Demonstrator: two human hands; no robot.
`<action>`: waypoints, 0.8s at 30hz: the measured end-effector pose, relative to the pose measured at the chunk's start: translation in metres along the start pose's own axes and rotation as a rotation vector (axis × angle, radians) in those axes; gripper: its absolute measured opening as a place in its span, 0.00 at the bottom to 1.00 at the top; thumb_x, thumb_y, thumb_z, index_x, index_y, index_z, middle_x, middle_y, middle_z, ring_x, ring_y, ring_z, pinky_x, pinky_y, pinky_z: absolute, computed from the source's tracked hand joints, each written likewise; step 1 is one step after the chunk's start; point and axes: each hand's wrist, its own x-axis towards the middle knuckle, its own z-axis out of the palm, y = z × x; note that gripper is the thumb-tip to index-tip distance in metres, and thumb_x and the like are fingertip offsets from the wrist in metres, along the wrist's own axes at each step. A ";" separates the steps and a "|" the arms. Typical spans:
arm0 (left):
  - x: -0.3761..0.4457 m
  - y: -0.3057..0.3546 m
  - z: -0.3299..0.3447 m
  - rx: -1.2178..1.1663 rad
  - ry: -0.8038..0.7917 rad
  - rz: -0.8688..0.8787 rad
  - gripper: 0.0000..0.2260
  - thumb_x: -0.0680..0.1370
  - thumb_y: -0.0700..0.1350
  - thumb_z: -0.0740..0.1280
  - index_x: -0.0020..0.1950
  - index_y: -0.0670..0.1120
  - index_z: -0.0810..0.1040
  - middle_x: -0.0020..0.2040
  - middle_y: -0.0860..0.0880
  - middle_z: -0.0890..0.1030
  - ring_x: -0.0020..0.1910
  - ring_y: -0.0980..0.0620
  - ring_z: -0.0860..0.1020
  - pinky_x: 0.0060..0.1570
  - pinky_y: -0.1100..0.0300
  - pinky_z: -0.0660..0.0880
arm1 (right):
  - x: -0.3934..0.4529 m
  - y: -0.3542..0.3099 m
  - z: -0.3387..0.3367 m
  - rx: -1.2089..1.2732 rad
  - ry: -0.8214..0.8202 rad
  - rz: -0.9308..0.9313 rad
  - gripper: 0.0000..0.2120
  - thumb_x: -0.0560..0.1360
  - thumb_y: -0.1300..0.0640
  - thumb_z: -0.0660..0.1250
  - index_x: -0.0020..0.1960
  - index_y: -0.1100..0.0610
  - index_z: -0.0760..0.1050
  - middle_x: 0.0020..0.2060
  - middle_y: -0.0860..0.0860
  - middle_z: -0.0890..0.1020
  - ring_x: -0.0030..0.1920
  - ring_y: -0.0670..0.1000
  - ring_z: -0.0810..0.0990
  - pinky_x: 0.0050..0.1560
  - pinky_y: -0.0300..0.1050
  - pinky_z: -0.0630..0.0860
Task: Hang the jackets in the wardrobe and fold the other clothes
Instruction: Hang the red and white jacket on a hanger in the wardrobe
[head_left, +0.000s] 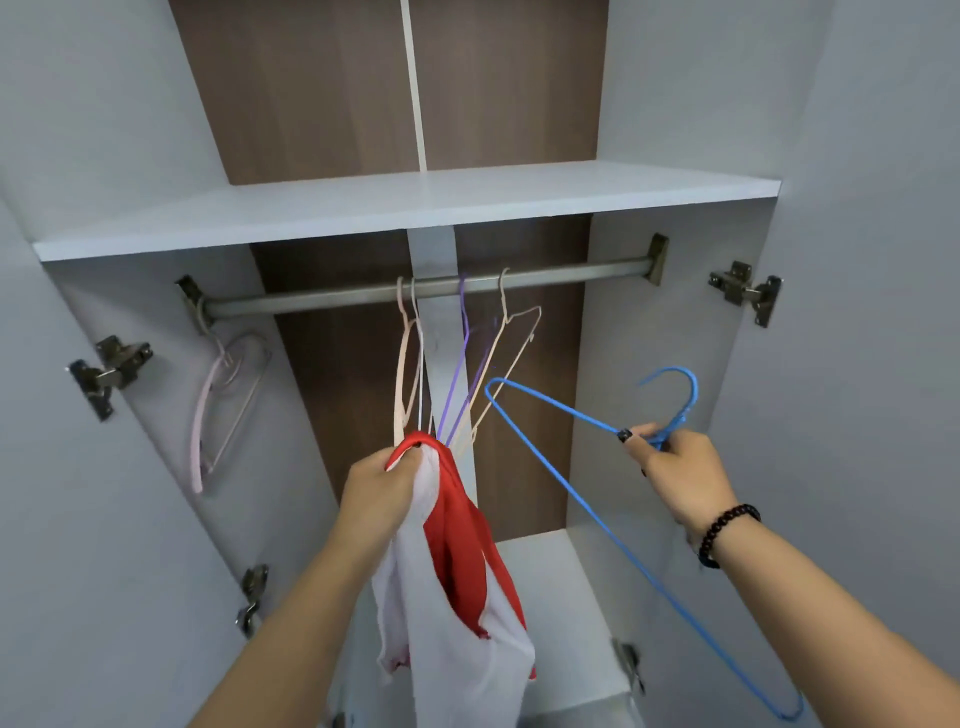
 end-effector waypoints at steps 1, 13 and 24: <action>-0.004 -0.002 -0.005 0.015 0.015 -0.015 0.11 0.78 0.46 0.66 0.36 0.50 0.80 0.34 0.52 0.81 0.36 0.53 0.79 0.30 0.65 0.71 | -0.010 -0.001 -0.005 0.003 -0.012 -0.014 0.10 0.76 0.56 0.67 0.36 0.51 0.78 0.26 0.47 0.73 0.32 0.49 0.72 0.35 0.42 0.69; -0.044 -0.005 -0.062 0.259 0.187 -0.043 0.13 0.76 0.45 0.68 0.31 0.44 0.75 0.28 0.49 0.69 0.29 0.50 0.66 0.30 0.59 0.64 | -0.089 -0.029 -0.061 0.133 -0.408 -0.152 0.12 0.75 0.57 0.69 0.33 0.51 0.81 0.20 0.40 0.70 0.21 0.39 0.66 0.23 0.25 0.61; -0.150 0.012 -0.060 0.296 0.309 0.022 0.10 0.76 0.43 0.67 0.36 0.39 0.77 0.32 0.46 0.73 0.35 0.48 0.70 0.34 0.58 0.68 | -0.153 -0.006 -0.096 0.013 -0.647 -0.208 0.11 0.74 0.57 0.68 0.33 0.50 0.81 0.27 0.48 0.74 0.29 0.46 0.67 0.31 0.39 0.66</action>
